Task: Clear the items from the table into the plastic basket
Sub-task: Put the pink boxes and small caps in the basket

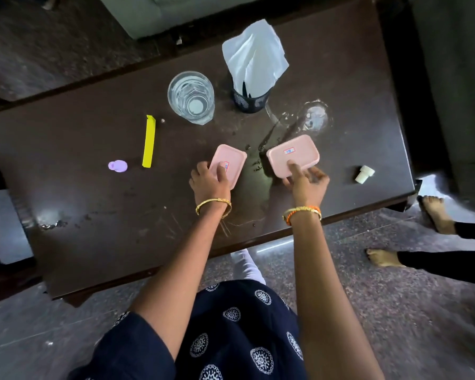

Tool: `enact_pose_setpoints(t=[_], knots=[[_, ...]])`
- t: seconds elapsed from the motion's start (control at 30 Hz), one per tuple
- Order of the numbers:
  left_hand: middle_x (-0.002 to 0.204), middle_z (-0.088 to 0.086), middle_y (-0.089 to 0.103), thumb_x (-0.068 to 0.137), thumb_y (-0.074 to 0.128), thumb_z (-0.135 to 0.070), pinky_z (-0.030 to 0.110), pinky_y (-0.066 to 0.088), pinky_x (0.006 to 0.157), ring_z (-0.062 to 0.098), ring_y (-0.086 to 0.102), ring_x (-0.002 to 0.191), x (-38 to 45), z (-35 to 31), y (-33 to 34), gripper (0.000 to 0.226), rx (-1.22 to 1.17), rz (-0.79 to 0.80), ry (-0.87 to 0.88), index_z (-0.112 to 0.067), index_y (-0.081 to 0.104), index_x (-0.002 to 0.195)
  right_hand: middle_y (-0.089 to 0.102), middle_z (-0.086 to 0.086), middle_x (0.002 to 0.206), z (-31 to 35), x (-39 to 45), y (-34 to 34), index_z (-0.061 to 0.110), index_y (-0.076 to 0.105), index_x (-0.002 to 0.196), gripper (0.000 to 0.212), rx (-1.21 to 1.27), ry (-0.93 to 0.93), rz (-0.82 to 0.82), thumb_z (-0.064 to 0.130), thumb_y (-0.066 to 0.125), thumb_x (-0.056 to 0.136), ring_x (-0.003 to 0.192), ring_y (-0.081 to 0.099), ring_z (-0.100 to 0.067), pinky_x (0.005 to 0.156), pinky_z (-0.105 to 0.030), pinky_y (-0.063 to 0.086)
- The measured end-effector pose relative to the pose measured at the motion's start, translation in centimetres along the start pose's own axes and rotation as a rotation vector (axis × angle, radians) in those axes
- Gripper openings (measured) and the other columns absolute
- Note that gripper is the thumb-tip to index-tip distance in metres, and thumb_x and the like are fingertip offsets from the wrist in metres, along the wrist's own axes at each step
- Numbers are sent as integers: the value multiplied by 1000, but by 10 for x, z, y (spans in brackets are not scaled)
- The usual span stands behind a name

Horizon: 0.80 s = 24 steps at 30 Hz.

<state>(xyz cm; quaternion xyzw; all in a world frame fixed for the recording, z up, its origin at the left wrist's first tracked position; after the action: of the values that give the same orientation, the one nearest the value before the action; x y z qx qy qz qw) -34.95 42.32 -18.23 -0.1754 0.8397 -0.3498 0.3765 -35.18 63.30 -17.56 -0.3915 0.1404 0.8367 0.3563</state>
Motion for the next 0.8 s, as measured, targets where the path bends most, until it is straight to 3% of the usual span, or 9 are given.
enact_pose_setpoints(t=[0.1,0.23,0.33,0.4,0.47,0.53,0.6,0.67,0.8], knots=[[114,22,57,93,49,-21,25,38,79,34,54,105,2,3,-4,26,-138,-14,42,2,52,104,63,-13,104,-21,-11,-6,9,52,107,35,-22,40,65,-1,68,79,92,60,-26,53,-21,52],[104,21,62,92,52,-18,34,43,80,33,58,97,-1,23,-21,20,-296,-60,-7,1,53,95,70,-5,90,-45,-31,5,8,59,112,32,-72,48,202,-3,65,82,78,66,-12,56,-20,55],[97,16,64,91,54,-19,28,42,77,33,59,93,-3,54,-50,20,-396,-141,-58,1,55,94,73,6,71,-59,-46,26,12,67,93,19,-228,26,281,-4,63,83,82,68,-17,57,-25,58],[88,5,61,90,56,-18,37,51,79,29,59,85,-3,79,-77,18,-473,-210,-107,0,56,93,72,-16,82,-72,-60,42,5,67,95,16,-339,23,311,-5,64,83,92,65,-31,59,-27,61],[82,-3,57,89,58,-17,52,55,75,21,56,80,-3,103,-107,16,-540,-271,-154,-2,58,92,64,-33,104,-83,-77,60,-4,64,106,23,-452,-6,342,-5,63,83,91,64,-31,59,-26,59],[85,1,60,88,59,-17,57,55,72,20,57,80,0,128,-144,16,-582,-336,-178,-2,59,92,69,-23,96,-99,-97,85,-5,63,109,25,-543,-38,401,-4,63,84,79,64,-19,55,-22,58],[91,11,65,88,59,-17,58,55,72,21,59,82,3,153,-189,16,-614,-415,-171,-3,61,94,71,1,65,-119,-122,118,-6,63,107,22,-622,-62,470,-4,62,85,58,62,-4,51,-18,56],[92,12,67,88,59,-17,57,55,71,20,61,83,4,176,-237,15,-627,-507,-159,-4,62,96,66,11,54,-136,-148,149,-7,64,103,19,-714,-124,514,-2,63,85,53,59,-3,58,-23,56],[84,10,67,87,61,-18,52,57,66,9,57,68,0,232,-339,14,-640,-757,-165,-7,66,94,65,-9,80,-176,-231,218,-1,66,98,14,-812,-191,696,-2,62,85,82,60,-24,90,-46,51]])
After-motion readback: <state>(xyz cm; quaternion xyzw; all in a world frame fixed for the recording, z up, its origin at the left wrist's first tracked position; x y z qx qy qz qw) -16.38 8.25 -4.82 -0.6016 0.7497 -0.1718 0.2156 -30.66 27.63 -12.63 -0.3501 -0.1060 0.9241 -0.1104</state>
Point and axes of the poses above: each hand's wrist, its own x-axis towards the middle knuckle, its own y-axis out of the palm, z = x × y, the point moved 6 cm from there along x, towards the middle knuckle
